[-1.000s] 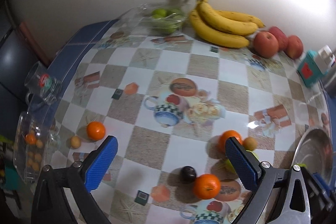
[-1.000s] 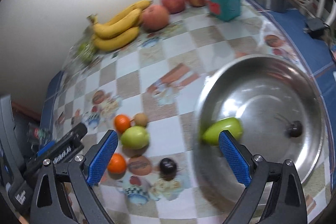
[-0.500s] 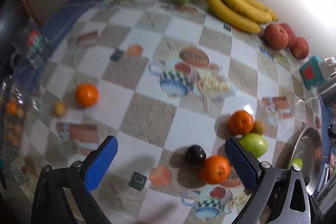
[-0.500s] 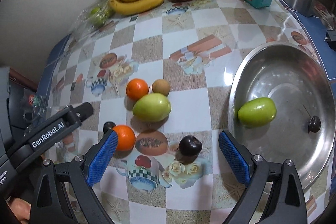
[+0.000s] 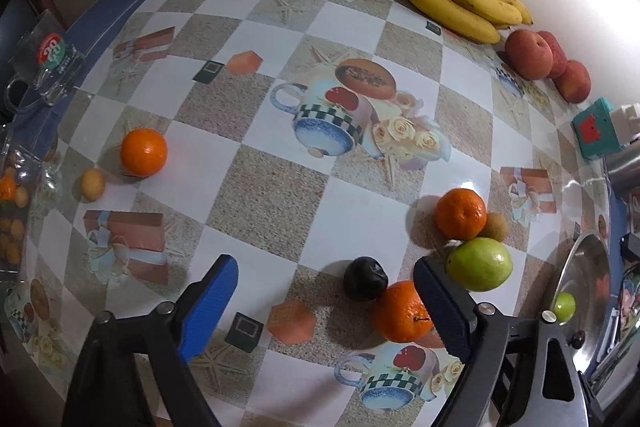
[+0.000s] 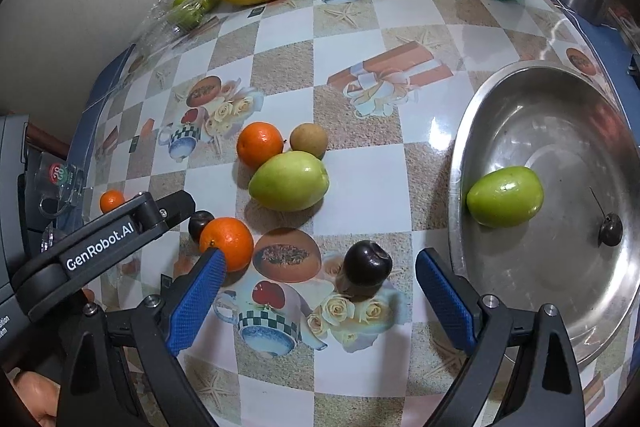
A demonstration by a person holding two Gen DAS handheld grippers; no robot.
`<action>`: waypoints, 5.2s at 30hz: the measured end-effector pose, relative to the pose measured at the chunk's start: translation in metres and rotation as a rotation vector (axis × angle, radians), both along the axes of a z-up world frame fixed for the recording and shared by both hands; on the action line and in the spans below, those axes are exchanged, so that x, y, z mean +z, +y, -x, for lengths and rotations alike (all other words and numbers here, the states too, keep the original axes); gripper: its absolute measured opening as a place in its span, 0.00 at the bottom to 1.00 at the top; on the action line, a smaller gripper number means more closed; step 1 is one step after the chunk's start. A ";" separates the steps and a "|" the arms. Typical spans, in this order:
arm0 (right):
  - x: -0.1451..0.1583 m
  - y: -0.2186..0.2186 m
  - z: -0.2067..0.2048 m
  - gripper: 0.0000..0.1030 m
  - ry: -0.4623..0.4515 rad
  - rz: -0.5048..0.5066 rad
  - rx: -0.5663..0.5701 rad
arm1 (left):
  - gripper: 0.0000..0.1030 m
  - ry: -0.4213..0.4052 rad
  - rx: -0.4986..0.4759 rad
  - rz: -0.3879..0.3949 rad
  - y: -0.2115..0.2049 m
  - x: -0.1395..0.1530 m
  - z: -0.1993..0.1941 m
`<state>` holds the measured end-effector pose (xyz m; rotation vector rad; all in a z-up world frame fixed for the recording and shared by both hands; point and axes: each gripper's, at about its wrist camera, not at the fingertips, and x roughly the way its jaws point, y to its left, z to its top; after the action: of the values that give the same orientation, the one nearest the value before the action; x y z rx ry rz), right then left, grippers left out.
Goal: Organize fruits
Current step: 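Grasp a dark plum with the left tool while the right tool grasps another dark plum, then carry the plum with the left tool while the right tool carries its plum over the bowl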
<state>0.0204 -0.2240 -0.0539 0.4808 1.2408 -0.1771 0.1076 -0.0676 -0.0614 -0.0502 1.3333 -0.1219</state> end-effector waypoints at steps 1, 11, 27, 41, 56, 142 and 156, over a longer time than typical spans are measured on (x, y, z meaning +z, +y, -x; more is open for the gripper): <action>-0.001 0.000 0.000 0.92 0.002 -0.001 -0.001 | 0.88 0.001 -0.005 0.005 -0.001 0.000 0.001; -0.011 -0.004 0.001 0.75 0.035 0.006 -0.013 | 0.77 0.029 -0.004 0.023 -0.002 -0.007 -0.003; -0.021 -0.006 0.000 0.56 0.069 0.018 -0.016 | 0.47 0.099 0.009 0.129 -0.002 -0.019 -0.008; -0.024 -0.009 0.002 0.53 0.094 0.028 -0.025 | 0.30 0.123 0.029 0.187 0.001 -0.019 -0.006; -0.025 -0.010 0.002 0.53 0.103 0.026 -0.030 | 0.24 0.125 0.064 0.201 0.010 -0.016 -0.004; 0.020 -0.161 0.108 0.29 -0.008 0.067 -0.586 | 0.25 -0.012 -0.589 0.160 -0.188 0.017 0.108; 0.007 -0.162 0.104 0.29 0.046 0.038 -0.573 | 0.25 -0.005 -0.633 0.127 -0.200 0.010 0.114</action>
<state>-0.0837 -0.3856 -0.0473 0.7954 1.1160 -0.6985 -0.0066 -0.2671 -0.0513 0.2680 1.2967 -0.7408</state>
